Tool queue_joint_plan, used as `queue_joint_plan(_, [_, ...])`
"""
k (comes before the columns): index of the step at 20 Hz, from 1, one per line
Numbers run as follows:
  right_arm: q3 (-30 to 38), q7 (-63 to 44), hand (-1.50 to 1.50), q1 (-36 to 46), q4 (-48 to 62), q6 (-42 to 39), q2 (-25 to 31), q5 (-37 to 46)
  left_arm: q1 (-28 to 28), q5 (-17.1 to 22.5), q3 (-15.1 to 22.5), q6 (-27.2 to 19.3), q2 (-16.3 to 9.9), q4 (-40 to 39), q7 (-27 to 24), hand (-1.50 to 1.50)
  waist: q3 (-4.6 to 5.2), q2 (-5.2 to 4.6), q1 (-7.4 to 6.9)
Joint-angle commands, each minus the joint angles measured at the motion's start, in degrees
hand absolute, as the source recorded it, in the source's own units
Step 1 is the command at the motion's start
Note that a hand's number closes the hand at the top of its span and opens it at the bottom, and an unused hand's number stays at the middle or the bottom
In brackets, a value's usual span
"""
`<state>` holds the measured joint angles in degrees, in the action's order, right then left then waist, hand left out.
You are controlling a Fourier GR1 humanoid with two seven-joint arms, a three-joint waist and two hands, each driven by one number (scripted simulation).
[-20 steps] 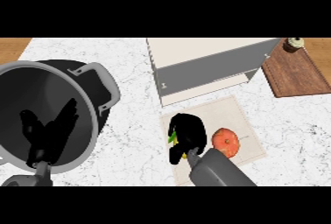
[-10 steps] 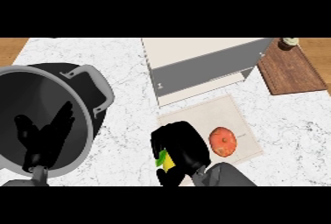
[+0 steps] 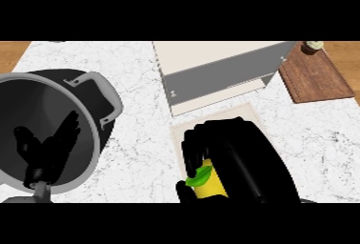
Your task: Pick the lemon from the placemat and place it in the tiered shelf
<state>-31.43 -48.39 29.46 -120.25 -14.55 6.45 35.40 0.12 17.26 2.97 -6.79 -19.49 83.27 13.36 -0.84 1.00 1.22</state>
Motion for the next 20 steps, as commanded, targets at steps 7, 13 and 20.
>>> queue_joint_plan(7, [23.1, -12.5, 1.50, 18.9, -3.1, -12.0, 2.4, -11.2, 0.1, -1.9, 1.3, 0.0, 1.4, -4.0, 1.6, 0.00, 0.93, -0.87, -0.74])
queue_joint_plan(13, [32.4, -12.5, 1.50, 30.4, 8.4, -10.9, 5.3, -15.4, -0.4, -2.6, 2.4, 0.0, 2.7, -2.9, 2.4, 0.00, 0.92, -0.93, -1.24])
queue_joint_plan(20, [37.2, -5.6, 1.50, 40.2, 25.1, -12.2, 11.3, -16.5, -2.9, -1.9, 0.5, 0.8, 2.3, -4.4, 3.5, 0.00, 0.92, -1.20, -1.58])
